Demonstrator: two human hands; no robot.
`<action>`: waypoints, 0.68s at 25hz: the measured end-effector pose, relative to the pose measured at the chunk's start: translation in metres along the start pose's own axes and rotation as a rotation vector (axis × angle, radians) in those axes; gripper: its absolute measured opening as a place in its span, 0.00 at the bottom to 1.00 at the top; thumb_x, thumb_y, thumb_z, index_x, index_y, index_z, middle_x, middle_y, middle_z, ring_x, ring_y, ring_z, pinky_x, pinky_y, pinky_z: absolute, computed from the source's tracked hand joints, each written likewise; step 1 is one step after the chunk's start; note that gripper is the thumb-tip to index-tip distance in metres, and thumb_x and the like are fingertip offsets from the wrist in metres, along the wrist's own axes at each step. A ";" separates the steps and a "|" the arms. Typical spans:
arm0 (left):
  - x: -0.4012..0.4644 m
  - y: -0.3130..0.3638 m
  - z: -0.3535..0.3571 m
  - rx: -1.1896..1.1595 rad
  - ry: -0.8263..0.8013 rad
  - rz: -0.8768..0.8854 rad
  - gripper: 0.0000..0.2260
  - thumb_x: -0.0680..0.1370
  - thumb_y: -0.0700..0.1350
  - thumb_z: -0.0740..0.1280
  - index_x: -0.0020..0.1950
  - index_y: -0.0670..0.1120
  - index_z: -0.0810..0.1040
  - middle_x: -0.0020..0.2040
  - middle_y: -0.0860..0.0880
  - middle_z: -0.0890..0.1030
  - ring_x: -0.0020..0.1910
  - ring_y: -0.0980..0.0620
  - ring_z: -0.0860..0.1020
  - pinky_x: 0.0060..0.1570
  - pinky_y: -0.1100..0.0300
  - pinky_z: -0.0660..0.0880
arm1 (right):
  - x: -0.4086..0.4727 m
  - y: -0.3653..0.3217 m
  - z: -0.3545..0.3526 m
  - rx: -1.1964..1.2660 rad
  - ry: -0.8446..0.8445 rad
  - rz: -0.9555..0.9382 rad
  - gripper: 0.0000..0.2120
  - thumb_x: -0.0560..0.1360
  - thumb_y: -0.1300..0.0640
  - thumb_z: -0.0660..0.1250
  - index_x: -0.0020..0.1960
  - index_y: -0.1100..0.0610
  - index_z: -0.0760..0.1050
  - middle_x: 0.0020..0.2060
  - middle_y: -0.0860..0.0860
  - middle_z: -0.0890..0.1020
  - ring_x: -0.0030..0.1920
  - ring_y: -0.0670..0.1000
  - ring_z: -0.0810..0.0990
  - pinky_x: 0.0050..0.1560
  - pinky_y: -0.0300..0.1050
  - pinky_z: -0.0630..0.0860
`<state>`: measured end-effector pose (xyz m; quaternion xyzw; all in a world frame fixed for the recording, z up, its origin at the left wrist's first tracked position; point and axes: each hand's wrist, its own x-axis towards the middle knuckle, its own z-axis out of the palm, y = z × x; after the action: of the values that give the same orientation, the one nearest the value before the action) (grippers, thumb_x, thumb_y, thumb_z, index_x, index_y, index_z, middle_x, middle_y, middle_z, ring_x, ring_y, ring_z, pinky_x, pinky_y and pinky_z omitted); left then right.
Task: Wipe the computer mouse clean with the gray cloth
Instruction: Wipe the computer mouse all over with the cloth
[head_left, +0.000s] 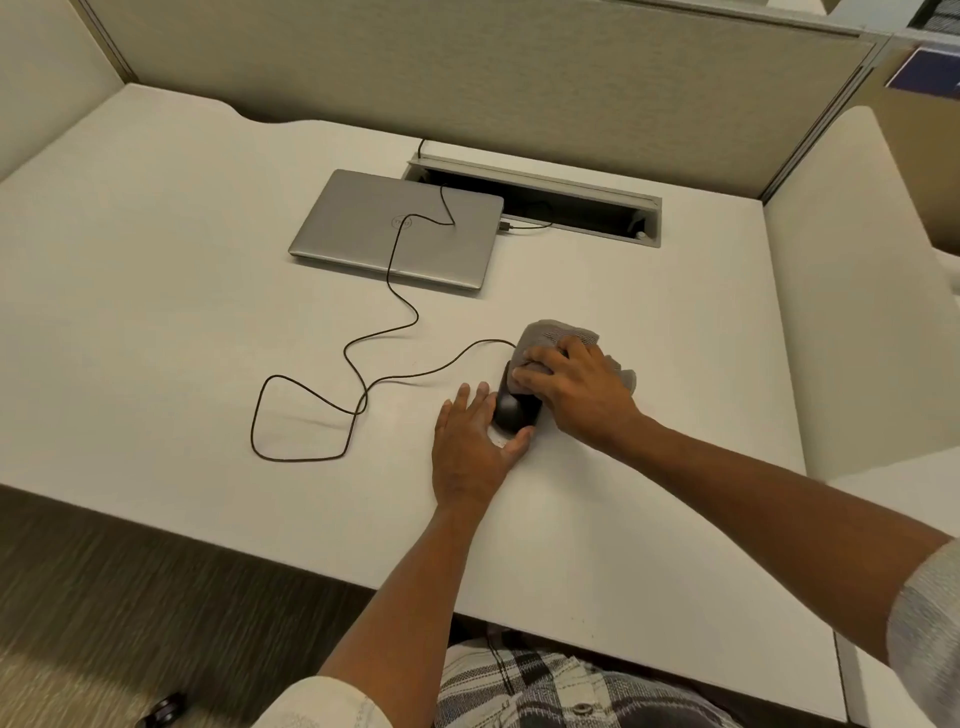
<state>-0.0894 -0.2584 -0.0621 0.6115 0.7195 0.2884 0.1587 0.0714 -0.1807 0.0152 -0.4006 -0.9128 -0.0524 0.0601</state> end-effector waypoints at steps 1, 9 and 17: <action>0.000 0.000 0.000 0.001 -0.001 0.002 0.33 0.73 0.65 0.67 0.71 0.46 0.73 0.73 0.50 0.72 0.76 0.52 0.61 0.76 0.56 0.54 | 0.005 -0.005 0.001 0.019 -0.014 0.042 0.17 0.75 0.59 0.67 0.63 0.48 0.76 0.62 0.51 0.78 0.54 0.58 0.73 0.50 0.54 0.70; 0.001 -0.002 -0.001 0.002 -0.044 0.009 0.31 0.72 0.64 0.65 0.71 0.50 0.72 0.74 0.52 0.71 0.77 0.54 0.58 0.76 0.56 0.52 | -0.018 -0.018 0.007 0.121 0.029 -0.144 0.14 0.76 0.57 0.65 0.60 0.45 0.78 0.59 0.47 0.79 0.55 0.56 0.71 0.51 0.52 0.70; 0.000 -0.002 0.001 0.032 -0.008 0.020 0.34 0.71 0.64 0.68 0.71 0.45 0.73 0.72 0.49 0.73 0.76 0.49 0.64 0.76 0.53 0.56 | -0.023 0.047 -0.003 0.085 -0.061 -0.191 0.16 0.71 0.63 0.72 0.54 0.46 0.82 0.60 0.47 0.80 0.55 0.58 0.74 0.50 0.56 0.73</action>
<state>-0.0903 -0.2583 -0.0641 0.6224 0.7172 0.2759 0.1486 0.1215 -0.1661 0.0174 -0.3102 -0.9496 -0.0068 0.0442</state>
